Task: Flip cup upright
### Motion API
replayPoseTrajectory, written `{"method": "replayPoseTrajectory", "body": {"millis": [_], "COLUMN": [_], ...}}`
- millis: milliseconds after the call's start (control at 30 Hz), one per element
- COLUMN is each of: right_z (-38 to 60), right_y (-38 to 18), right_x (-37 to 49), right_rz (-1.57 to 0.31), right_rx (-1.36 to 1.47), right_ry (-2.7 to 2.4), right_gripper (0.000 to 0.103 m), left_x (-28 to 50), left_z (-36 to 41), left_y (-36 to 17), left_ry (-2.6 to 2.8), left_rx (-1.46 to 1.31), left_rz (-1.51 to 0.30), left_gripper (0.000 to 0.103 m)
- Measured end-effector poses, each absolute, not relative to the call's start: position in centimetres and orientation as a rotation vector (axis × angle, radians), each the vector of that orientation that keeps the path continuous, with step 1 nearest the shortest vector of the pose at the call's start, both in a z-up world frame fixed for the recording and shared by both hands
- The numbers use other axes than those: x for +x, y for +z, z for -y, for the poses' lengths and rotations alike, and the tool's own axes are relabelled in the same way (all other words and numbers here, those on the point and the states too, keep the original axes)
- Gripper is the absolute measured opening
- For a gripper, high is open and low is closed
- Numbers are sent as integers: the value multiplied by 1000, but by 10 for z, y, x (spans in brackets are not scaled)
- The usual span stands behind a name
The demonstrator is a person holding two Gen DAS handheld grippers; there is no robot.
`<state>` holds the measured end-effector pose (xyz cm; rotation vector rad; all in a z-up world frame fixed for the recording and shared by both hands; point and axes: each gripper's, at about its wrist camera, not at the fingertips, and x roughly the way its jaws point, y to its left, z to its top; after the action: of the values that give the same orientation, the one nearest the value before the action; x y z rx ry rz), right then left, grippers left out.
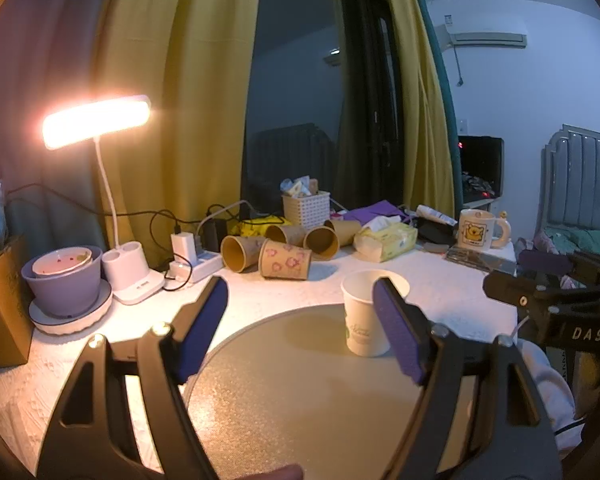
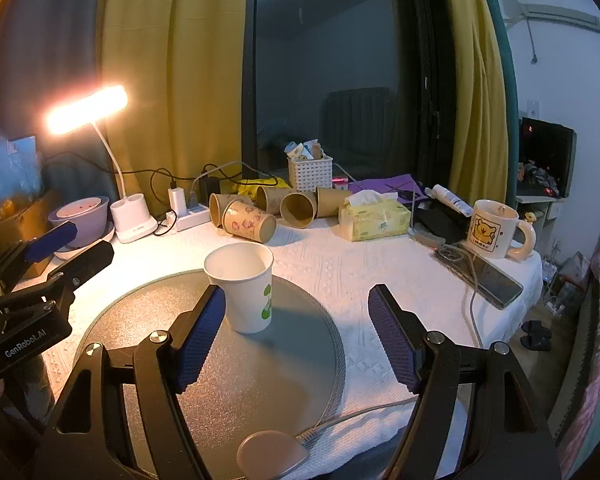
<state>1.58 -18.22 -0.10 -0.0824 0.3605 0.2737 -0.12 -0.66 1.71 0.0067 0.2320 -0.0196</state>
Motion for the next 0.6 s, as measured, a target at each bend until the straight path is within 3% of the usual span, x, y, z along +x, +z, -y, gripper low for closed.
{"method": "replayPoseTrajectory", "body": {"millis": [600], "right_z": [181], "right_y": [-2], "right_x": [16], "right_rz": [-363], "right_rx": [-82], "right_ry": [275], "right_gripper": [77], "left_x": [0], "left_z": [8], "left_y": [15], "left_ry": [-21], "left_rx": [9], "left_rz": [-239], "left_gripper": [76]}}
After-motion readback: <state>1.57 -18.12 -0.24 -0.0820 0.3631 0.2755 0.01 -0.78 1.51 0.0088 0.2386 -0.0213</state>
